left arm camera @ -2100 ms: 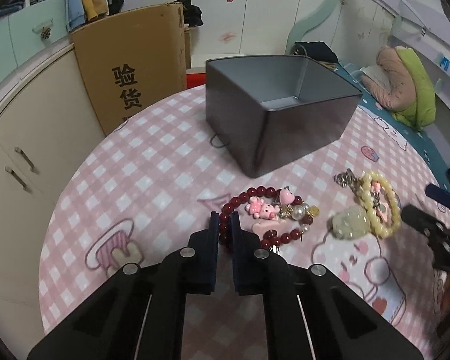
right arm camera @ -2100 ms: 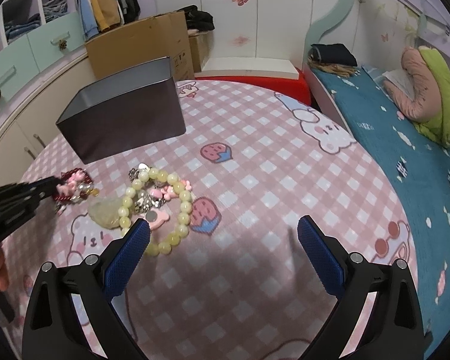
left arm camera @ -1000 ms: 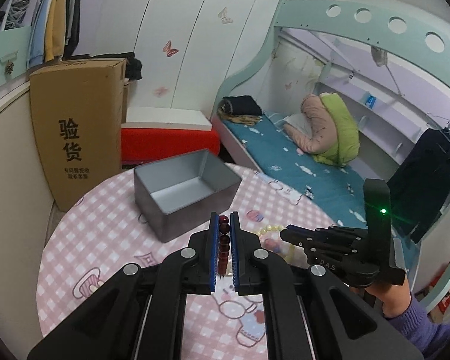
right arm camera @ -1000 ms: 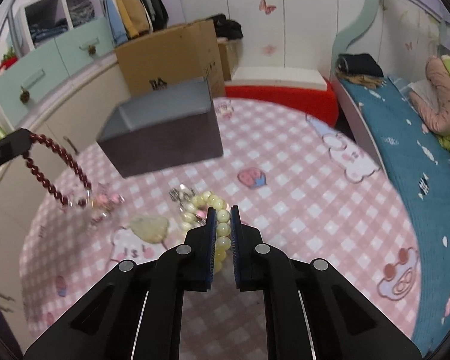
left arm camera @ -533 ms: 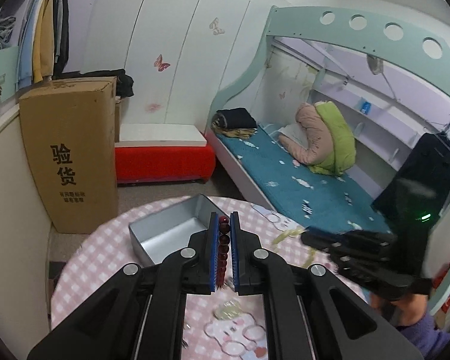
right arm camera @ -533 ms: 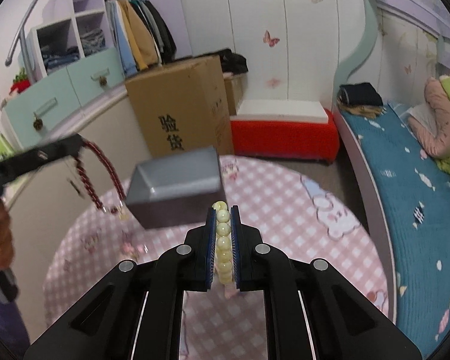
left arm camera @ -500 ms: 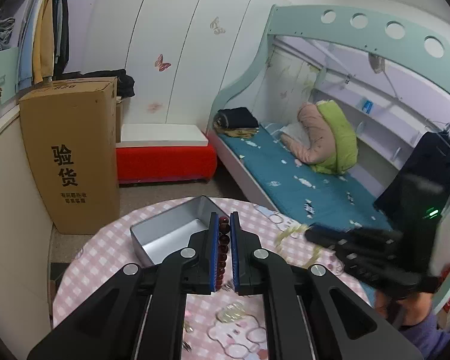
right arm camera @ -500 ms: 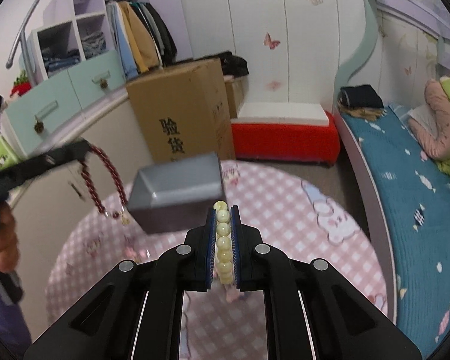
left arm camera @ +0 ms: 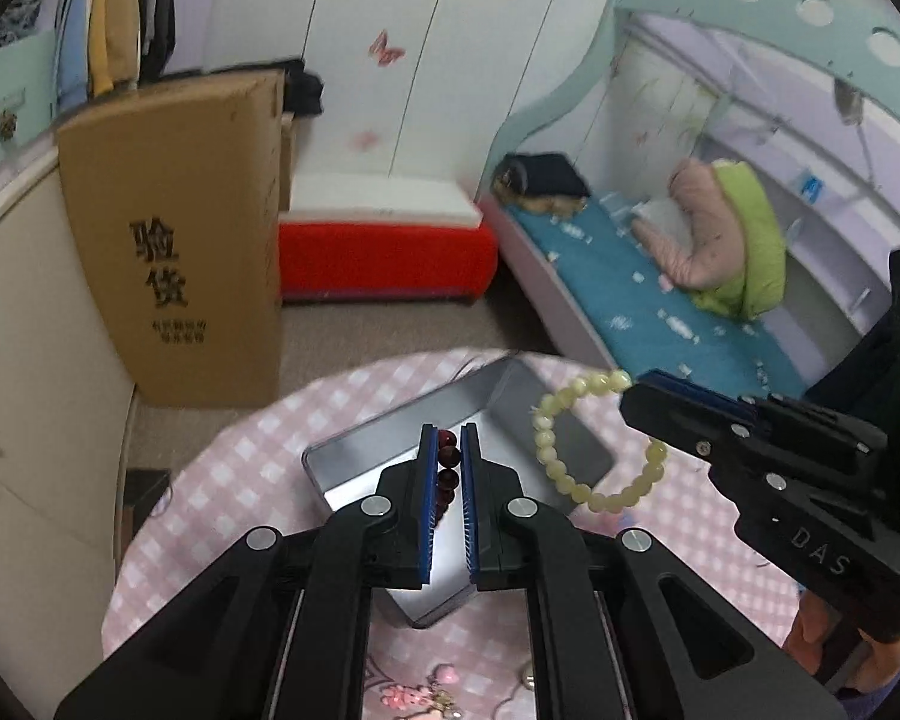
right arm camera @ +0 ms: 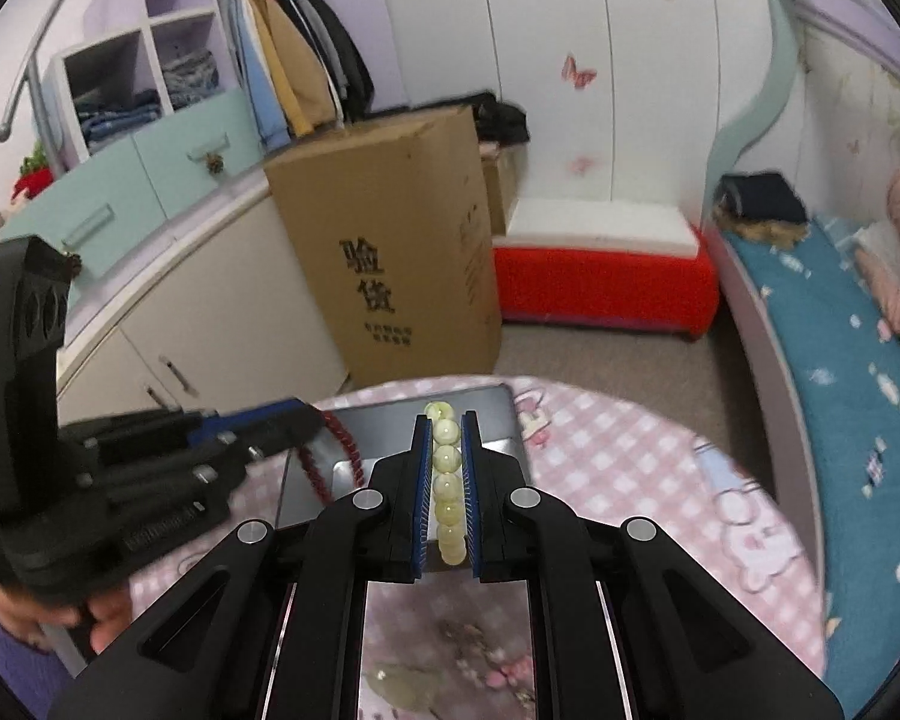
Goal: Organize jewelry
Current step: 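Carry both bracelets into the grey box and open both grippers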
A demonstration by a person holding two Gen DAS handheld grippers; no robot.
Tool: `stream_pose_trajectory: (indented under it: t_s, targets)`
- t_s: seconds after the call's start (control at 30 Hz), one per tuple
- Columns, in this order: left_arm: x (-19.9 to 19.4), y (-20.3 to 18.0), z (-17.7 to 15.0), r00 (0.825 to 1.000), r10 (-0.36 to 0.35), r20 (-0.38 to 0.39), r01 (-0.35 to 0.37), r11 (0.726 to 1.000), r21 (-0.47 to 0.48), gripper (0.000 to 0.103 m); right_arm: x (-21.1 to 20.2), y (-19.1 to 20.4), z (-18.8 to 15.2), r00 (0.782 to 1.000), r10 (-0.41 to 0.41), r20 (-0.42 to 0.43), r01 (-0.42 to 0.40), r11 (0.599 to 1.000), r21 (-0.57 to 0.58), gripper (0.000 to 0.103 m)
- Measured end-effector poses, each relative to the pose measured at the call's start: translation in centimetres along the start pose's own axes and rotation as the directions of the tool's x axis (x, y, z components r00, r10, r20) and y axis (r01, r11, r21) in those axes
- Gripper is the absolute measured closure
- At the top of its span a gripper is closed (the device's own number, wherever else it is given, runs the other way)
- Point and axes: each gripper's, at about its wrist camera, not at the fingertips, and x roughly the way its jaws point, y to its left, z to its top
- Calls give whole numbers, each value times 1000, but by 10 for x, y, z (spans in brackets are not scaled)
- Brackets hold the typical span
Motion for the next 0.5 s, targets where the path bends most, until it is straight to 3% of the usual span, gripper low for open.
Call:
stream_pose_trajectory:
  t_s: [0.2, 0.5]
  targets:
    - [27, 7, -12, 998, -17, -64, 15, 1000, -21, 97, 40, 0, -5, 997, -18, -70, 19, 1000, 12, 93]
    - [39, 5, -16, 996, -25, -91, 24, 1000, -7, 97, 70, -8, -17, 990, -27, -137, 32, 999, 32, 93]
